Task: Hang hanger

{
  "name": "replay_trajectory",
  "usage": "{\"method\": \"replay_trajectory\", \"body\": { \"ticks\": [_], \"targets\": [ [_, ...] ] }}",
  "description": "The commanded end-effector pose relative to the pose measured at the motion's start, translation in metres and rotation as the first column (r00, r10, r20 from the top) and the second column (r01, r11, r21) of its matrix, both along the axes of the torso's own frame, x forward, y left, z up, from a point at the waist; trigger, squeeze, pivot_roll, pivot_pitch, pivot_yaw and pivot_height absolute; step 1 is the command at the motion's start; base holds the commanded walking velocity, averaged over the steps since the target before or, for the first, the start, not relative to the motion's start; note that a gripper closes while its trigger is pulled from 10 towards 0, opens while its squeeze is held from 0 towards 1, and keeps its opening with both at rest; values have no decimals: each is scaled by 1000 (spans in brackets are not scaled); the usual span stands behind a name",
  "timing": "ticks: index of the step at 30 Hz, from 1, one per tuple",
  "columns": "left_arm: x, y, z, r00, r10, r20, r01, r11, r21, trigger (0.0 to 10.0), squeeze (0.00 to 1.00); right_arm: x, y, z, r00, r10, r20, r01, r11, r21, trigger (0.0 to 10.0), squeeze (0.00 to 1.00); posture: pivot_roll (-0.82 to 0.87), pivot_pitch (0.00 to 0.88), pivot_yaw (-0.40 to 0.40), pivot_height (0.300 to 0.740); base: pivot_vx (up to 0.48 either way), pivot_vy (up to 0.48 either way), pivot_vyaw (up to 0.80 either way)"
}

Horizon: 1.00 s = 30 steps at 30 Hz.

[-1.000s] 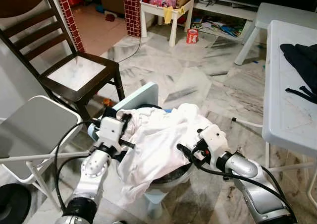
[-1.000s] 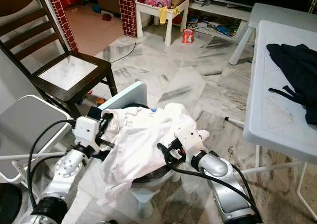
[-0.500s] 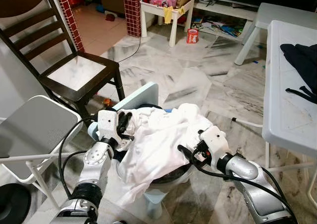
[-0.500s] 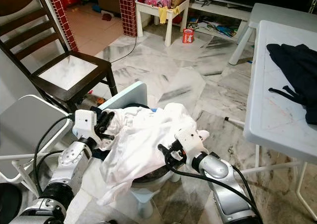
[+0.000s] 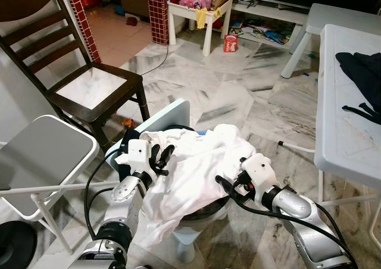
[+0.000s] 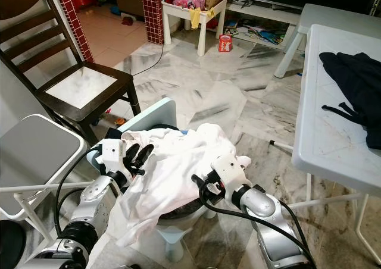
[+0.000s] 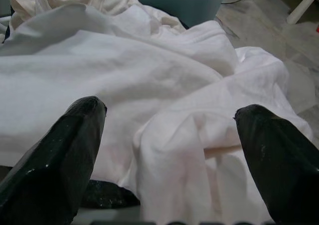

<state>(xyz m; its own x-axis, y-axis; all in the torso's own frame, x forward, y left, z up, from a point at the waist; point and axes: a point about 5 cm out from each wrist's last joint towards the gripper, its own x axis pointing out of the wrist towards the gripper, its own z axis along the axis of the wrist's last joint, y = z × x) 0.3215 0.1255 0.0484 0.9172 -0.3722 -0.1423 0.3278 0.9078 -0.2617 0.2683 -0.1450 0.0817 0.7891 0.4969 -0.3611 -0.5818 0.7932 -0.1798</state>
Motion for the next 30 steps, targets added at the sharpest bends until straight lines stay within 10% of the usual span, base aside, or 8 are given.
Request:
{"method": "replay_trajectory", "body": {
  "ticks": [1, 18, 19, 21, 22, 24, 25, 30],
  "targets": [
    [1, -2, -1, 1000, -25, -17, 25, 1000, 8, 10000, 1000, -1, 1, 4, 1000, 10, 17, -10, 1000, 0, 10000, 0, -157, 117, -14, 740, 0, 0, 0],
    [-5, 3, -19, 984, -73, -165, 77, 997, 19, 10000, 1000, -4, -1, 4, 1000, 1, 13, -1, 1000, -9, 10000, 0, -167, 124, -12, 740, 0, 0, 0],
    [-7, 3, -22, 980, -80, -183, 84, 996, 14, 10000, 408, -4, -1, 4, 1000, 1, 13, -1, 1000, -10, 10000, 0, -168, 124, -12, 740, 0, 0, 0],
    [-8, 3, -24, 975, -88, -202, 91, 996, 9, 10000, 0, -4, -1, 4, 1000, 1, 13, -1, 1000, -10, 10000, 0, -169, 124, -11, 740, 0, 0, 0],
    [-9, 3, -26, 972, -101, -213, 105, 994, 9, 4196, 0, -5, -1, 4, 1000, 1, 13, -1, 1000, -10, 10000, 0, -169, 125, -11, 740, 0, 0, 0],
    [-10, 2, -27, 970, -109, -219, 114, 993, 9, 4196, 0, -5, -1, 4, 1000, 1, 13, -1, 1000, -10, 10000, 0, -169, 125, -11, 740, 0, 0, 0],
    [-11, 2, -28, 966, -125, -228, 132, 991, 13, 0, 0, -5, -1, 4, 1000, 1, 13, 0, 1000, -10, 10000, 0, -170, 126, -8, 740, 0, 0, 0],
    [-14, 2, -31, 958, -148, -244, 158, 987, 19, 0, 0, -6, -2, 3, 1000, -1, 7, 1, 1000, -8, 10000, 0, -171, 129, -5, 740, 0, 0, 0]
  ]
}}
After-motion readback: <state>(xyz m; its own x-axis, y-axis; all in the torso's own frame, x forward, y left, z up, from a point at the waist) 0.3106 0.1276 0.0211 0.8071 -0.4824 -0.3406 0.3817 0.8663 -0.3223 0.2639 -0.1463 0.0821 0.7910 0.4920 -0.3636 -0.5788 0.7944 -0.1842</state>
